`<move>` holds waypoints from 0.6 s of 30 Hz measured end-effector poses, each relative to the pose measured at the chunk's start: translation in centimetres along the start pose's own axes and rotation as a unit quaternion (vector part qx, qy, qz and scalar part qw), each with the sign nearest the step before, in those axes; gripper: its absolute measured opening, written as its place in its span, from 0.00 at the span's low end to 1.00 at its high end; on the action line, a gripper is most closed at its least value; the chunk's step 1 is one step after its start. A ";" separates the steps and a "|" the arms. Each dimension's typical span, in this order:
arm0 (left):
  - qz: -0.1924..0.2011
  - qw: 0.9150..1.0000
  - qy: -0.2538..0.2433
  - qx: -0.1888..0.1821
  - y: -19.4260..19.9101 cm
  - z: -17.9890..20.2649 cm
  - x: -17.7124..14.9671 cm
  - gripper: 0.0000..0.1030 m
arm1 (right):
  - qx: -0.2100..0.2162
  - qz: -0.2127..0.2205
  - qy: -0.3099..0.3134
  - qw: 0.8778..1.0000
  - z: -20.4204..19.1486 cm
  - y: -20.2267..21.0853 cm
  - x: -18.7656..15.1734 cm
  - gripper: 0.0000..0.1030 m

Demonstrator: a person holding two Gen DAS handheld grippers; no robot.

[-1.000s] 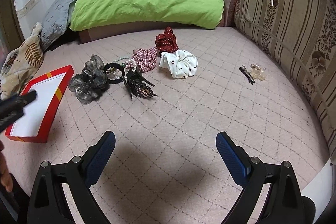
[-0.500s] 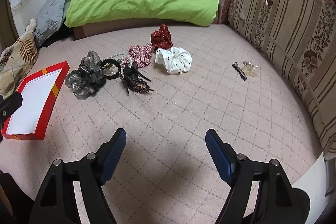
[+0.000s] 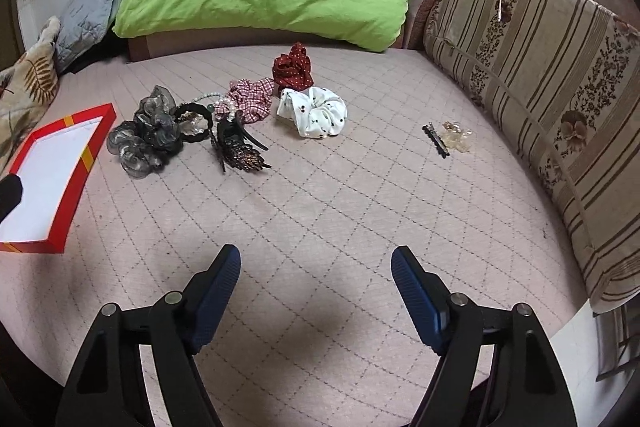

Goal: Organize jewelry

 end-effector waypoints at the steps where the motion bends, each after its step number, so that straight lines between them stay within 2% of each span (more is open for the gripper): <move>1: 0.000 1.000 0.000 0.000 0.0 0.0 0.0 0.75 | -0.002 0.001 0.001 1.000 0.1 0.1 0.0 0.79; 10: 0.000 1.000 0.001 0.006 0.8 -0.4 -0.4 0.75 | -0.030 0.006 0.008 1.000 0.9 0.2 0.2 0.79; 18: -0.015 1.000 -0.004 0.008 0.2 -0.6 -0.7 0.75 | -0.051 0.001 0.012 0.999 1.8 -0.5 0.0 0.79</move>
Point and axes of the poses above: each gripper's, at about its wrist camera, not at the fingertips, and y roughly against the way its jaws point, z to its right, x to its top, the point moved 10 cm from there along -y, roughly the way its jaws point, and after that the axes turned 8 degrees about -x, right-handed, at the moved point
